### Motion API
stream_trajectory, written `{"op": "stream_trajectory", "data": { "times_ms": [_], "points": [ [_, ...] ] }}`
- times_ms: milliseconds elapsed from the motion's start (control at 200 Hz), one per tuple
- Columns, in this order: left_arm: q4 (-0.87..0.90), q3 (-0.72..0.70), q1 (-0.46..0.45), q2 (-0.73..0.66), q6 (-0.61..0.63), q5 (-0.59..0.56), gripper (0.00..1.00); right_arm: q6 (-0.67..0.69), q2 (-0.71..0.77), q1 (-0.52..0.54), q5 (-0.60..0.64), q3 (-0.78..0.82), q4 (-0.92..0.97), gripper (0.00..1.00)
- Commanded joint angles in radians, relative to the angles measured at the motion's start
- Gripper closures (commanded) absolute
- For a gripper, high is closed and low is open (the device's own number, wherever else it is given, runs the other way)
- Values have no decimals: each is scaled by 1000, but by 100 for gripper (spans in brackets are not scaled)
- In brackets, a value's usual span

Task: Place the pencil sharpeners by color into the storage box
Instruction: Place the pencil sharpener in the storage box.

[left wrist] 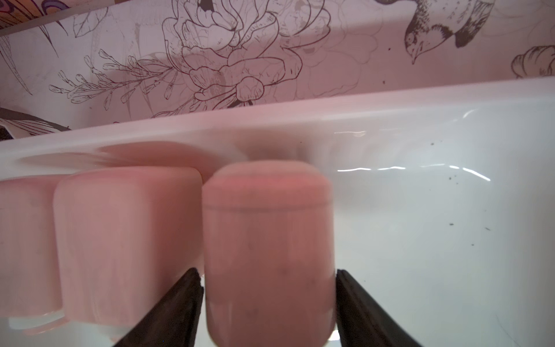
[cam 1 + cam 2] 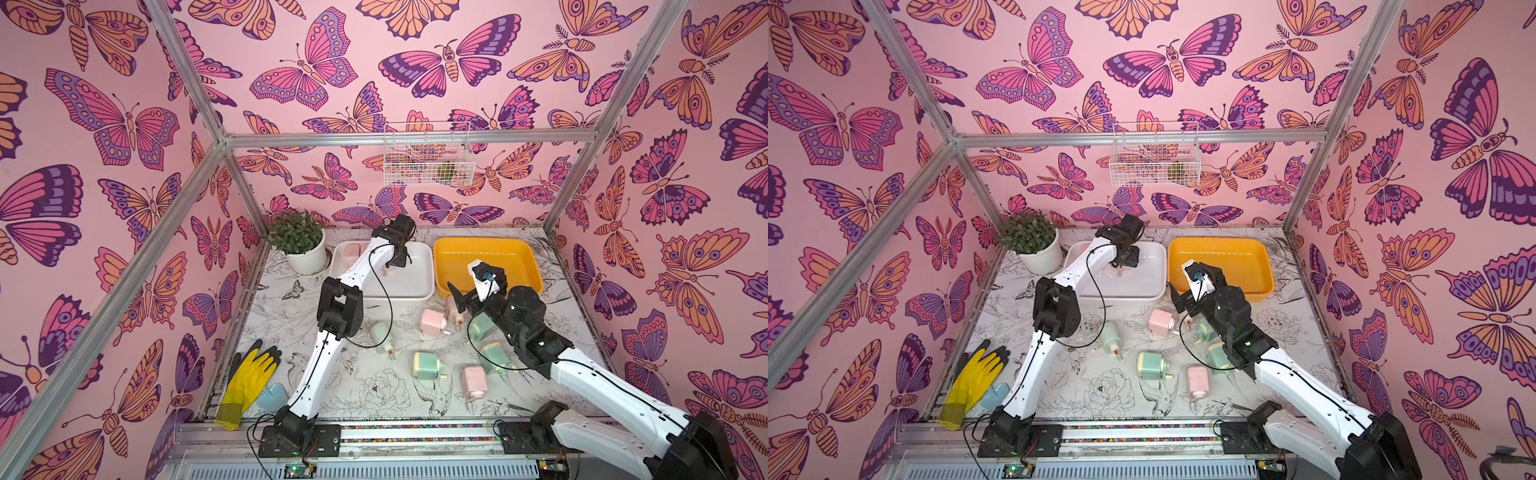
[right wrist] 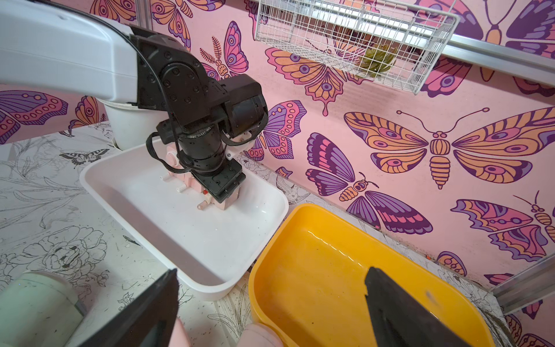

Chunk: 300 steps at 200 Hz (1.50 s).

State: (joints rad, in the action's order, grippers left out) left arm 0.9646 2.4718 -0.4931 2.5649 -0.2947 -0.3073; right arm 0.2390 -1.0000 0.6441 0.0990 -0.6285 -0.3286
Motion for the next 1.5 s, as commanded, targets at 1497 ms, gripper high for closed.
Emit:
{"op": "stream_trajectory", "data": {
  "times_ms": [1497],
  "points": [
    [4, 93, -2, 58, 74, -9, 49, 2, 17, 7, -45, -5, -5, 1]
  ]
}}
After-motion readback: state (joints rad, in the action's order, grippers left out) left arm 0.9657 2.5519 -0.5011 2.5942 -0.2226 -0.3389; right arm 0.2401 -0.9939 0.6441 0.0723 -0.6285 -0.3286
